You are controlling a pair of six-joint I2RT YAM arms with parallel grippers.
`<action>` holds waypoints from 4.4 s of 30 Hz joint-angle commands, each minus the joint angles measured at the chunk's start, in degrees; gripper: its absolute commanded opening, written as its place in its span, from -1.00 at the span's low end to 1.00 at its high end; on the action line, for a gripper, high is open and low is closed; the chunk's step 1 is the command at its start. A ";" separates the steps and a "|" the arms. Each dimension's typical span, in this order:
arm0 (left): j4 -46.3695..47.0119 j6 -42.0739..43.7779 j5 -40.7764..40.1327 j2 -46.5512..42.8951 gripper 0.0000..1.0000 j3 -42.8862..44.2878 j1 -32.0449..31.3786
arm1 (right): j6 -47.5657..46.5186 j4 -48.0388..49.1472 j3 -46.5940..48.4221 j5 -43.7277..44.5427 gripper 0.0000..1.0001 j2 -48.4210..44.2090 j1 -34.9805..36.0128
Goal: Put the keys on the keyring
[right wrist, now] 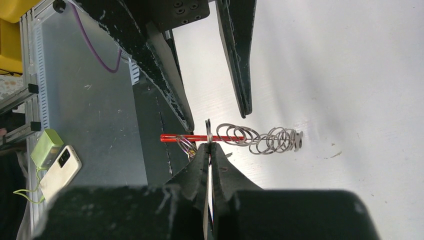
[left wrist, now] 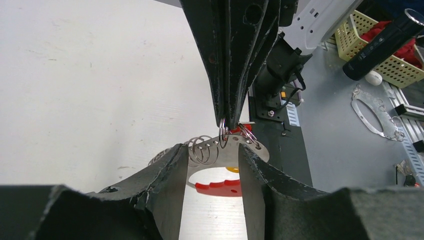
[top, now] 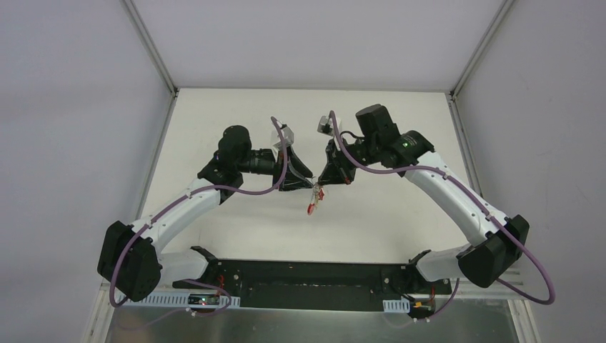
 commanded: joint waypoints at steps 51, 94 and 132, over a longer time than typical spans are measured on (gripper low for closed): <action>-6.83 6.24 1.50 1.77 -1.00 6.54 -1.93 | -1.03 1.11 1.78 -2.21 -1.00 1.39 1.66; 25.04 -20.83 0.71 2.26 -1.00 0.37 -0.01 | 2.36 8.69 -6.41 -8.94 -0.74 -6.73 -5.16; 34.04 -25.90 4.45 2.42 -1.00 -0.19 0.09 | 0.84 8.15 -6.97 -7.92 -0.66 -8.25 -5.07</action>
